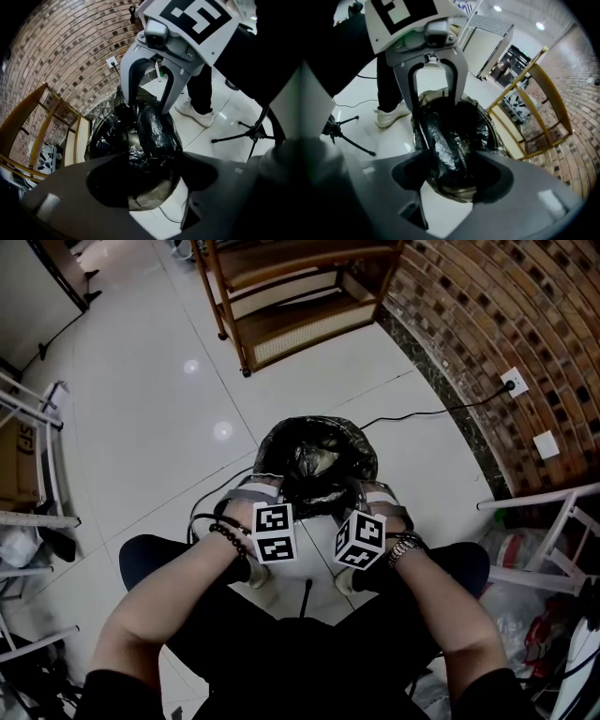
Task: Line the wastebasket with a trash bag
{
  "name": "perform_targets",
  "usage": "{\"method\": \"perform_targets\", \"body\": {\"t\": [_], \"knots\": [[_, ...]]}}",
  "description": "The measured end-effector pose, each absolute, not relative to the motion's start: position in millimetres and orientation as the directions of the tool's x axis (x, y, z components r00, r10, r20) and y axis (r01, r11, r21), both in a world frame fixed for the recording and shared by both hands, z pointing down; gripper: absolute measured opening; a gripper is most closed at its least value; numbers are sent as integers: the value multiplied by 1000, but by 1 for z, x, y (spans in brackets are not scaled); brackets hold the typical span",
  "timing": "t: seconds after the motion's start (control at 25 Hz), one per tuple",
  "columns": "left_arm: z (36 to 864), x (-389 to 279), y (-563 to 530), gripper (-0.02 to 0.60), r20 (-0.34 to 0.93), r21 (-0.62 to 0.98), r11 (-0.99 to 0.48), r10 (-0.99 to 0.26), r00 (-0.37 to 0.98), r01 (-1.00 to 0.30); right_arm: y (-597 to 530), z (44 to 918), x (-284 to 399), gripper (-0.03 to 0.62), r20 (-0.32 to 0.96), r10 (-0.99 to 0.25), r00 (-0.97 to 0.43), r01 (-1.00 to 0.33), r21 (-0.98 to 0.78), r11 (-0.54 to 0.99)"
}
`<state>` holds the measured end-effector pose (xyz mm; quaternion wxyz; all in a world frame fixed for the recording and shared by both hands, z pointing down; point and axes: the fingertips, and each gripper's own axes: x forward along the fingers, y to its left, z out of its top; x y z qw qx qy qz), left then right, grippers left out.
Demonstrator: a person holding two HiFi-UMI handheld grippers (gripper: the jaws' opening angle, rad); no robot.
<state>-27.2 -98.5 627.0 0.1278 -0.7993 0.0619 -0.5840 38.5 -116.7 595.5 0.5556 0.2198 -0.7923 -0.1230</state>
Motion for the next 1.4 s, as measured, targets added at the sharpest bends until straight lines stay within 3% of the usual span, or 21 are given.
{"method": "perform_targets", "body": {"t": [0.36, 1.0, 1.28, 1.4], "knots": [[632, -22, -88, 333, 922, -263, -961, -222, 316, 91, -100, 592, 44, 266, 820, -482, -310, -170, 451, 876], [652, -19, -90, 333, 930, -288, -948, -242, 278, 137, -95, 643, 69, 272, 807, -567, -162, -34, 570, 821], [624, -20, -78, 333, 917, -255, -961, -206, 343, 104, -79, 610, 62, 299, 812, -528, -249, -104, 520, 848], [604, -20, -75, 351, 899, -224, -973, -183, 398, 56, -81, 579, 57, 301, 789, -523, -323, -225, 473, 852]]}}
